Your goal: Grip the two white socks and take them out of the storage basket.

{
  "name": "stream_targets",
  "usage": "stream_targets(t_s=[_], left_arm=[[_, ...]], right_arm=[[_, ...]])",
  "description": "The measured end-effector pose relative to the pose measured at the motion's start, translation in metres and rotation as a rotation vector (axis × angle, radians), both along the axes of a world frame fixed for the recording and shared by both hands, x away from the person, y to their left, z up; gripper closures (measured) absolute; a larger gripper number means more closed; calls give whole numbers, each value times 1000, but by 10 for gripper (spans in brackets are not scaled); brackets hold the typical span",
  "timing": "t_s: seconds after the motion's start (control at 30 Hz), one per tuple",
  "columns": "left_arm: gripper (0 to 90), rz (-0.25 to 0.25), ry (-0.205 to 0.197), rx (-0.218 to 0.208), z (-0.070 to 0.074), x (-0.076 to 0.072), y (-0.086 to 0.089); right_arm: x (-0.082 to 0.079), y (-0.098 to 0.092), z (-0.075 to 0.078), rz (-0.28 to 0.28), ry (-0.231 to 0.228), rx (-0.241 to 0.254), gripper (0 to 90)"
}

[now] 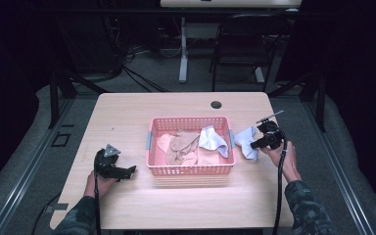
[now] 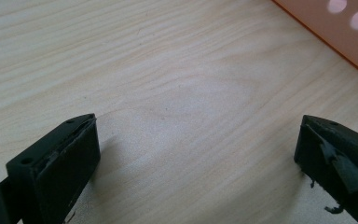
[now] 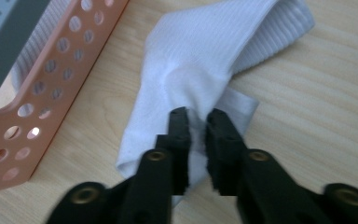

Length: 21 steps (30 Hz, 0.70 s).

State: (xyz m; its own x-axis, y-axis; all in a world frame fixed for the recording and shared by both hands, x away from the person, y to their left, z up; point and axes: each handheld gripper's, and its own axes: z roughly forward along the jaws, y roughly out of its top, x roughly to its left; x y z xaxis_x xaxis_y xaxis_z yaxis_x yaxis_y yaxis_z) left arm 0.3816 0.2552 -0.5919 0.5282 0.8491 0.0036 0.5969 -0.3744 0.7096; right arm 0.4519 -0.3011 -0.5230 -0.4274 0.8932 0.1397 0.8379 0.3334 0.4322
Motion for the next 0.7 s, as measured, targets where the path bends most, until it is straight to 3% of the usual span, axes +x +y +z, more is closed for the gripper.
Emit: stream_targets(t_s=[0.13,0.17,0.27,0.47,0.7], left_arm=[[0,0,1,0,0,0,0],[0,0,1,0,0,0,0],[0,0,1,0,0,0,0],[0,2,0,-2,0,0,0],[0,2,1,-2,0,0,0]], right_arm=[[-5,-3,14,-5,-51,18,507],[-8,-4,21,-9,-82,21,416],[-12,-3,31,-8,-92,23,302],[-21,5,60,35,-151,21,151],[-25,24,91,110,-197,18,77]])
